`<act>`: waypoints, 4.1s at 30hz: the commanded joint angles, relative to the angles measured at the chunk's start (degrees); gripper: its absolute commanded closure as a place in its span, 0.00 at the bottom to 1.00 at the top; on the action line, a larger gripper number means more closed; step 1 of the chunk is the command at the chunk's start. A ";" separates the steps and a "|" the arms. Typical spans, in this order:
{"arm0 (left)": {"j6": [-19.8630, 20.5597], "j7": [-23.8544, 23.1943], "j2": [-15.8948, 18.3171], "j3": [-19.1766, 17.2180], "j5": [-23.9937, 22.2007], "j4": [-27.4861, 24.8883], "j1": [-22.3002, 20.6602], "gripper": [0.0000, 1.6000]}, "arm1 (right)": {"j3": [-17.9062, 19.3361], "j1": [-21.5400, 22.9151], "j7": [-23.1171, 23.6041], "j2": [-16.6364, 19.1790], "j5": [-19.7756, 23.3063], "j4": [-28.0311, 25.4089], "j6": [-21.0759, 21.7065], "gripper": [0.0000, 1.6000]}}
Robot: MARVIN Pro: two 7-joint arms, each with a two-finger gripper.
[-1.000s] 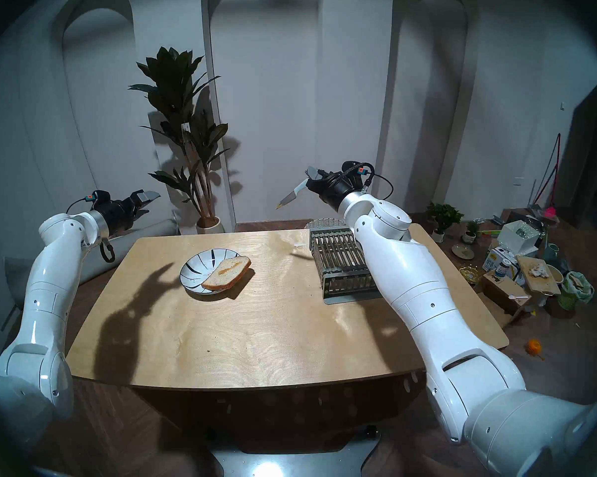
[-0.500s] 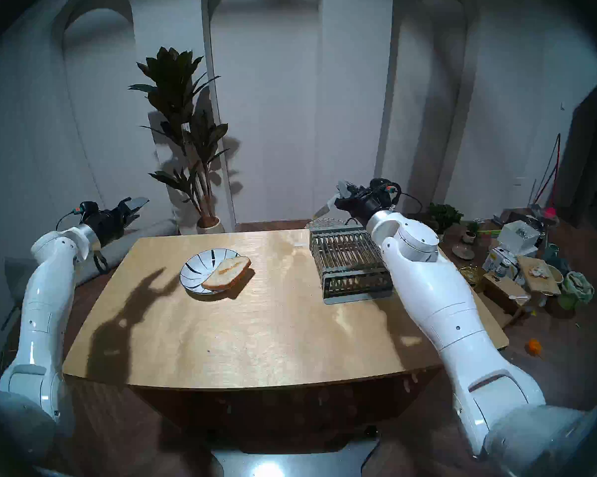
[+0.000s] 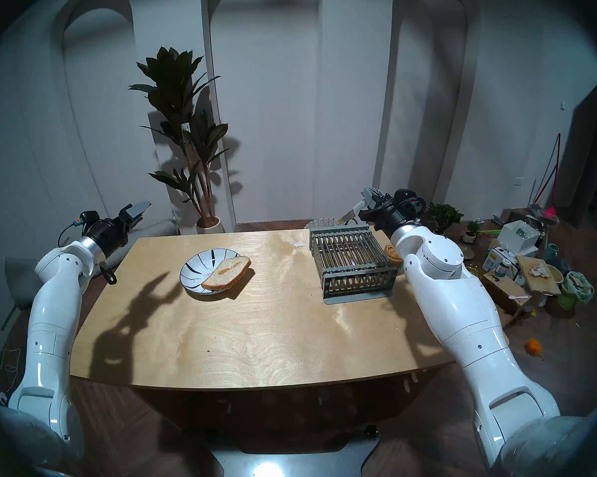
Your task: Spread peanut butter over the slice of bread with the knife
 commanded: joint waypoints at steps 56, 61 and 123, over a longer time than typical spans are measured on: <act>-24.42 -0.87 -16.58 -2.83 11.69 -27.12 21.01 0.00 | 4.11 -17.30 -8.77 -8.78 -7.98 -6.86 -26.73 1.00; -19.03 0.52 -16.52 -3.01 11.16 -27.83 21.15 0.00 | 3.73 -17.57 -9.67 -8.48 -8.30 -7.10 -24.45 1.00; -16.63 0.93 -15.48 -1.77 9.63 -25.14 19.61 0.00 | -0.41 -14.75 -9.63 -9.30 -14.14 4.39 -24.35 1.00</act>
